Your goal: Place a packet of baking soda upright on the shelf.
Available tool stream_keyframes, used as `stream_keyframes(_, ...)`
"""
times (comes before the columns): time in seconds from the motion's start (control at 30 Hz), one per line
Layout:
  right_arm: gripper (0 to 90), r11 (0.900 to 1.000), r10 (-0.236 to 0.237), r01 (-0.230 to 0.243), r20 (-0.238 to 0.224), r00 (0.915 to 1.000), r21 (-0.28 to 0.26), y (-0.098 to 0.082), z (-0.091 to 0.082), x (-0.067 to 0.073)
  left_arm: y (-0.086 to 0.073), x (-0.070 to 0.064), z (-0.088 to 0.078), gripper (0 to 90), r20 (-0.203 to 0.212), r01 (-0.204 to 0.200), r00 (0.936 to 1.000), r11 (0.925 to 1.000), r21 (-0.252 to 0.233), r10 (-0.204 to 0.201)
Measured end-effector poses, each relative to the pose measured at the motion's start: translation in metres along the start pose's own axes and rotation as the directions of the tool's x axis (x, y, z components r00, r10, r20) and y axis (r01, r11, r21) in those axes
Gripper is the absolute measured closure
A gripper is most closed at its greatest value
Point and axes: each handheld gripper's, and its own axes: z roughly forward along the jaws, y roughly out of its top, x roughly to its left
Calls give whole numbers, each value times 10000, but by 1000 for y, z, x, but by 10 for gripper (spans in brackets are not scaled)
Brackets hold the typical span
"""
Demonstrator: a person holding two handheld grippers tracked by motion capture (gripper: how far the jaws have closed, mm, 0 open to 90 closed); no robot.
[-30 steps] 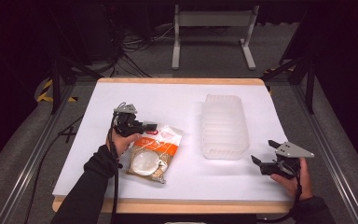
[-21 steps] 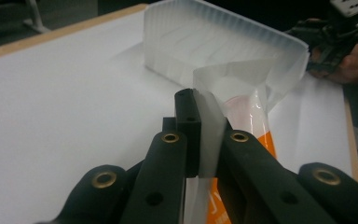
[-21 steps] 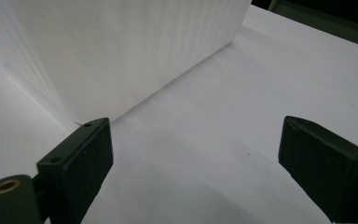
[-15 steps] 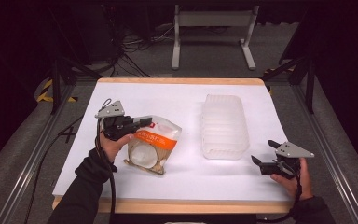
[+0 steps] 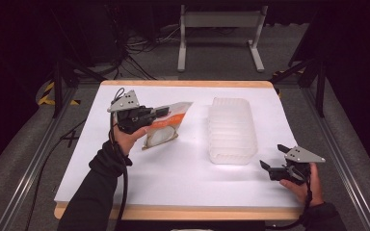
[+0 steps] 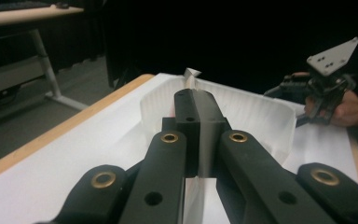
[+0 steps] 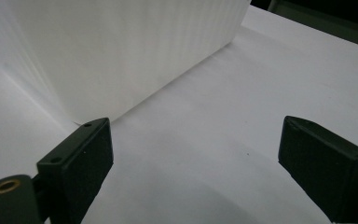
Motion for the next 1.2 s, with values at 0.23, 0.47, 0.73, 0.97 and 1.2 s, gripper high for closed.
stream_keyframes(0.23,107,10000,-13,13,0,10000,13,0,0,0,26,-6,17,900,372,-168,9991,9991,-389,183)
stream_keyframes(0.47,107,10000,6,-6,-12,10000,-10,0,0,0,48,-18,36,900,750,-525,9955,9962,-691,577)
stream_keyframes(0.73,108,10000,20,-20,-31,10000,-19,0,0,0,71,-30,58,900,1279,-720,9882,9925,-992,845)
stream_keyframes(0.97,107,10000,7,-7,-18,10000,-22,0,0,0,85,-44,88,900,1930,-922,9745,9882,-1227,1148)
stream_keyframes(1.2,107,10000,8,-8,-41,10000,-83,0,-1,0,89,-67,131,900,2702,-1021,9530,9850,-1388,1369)
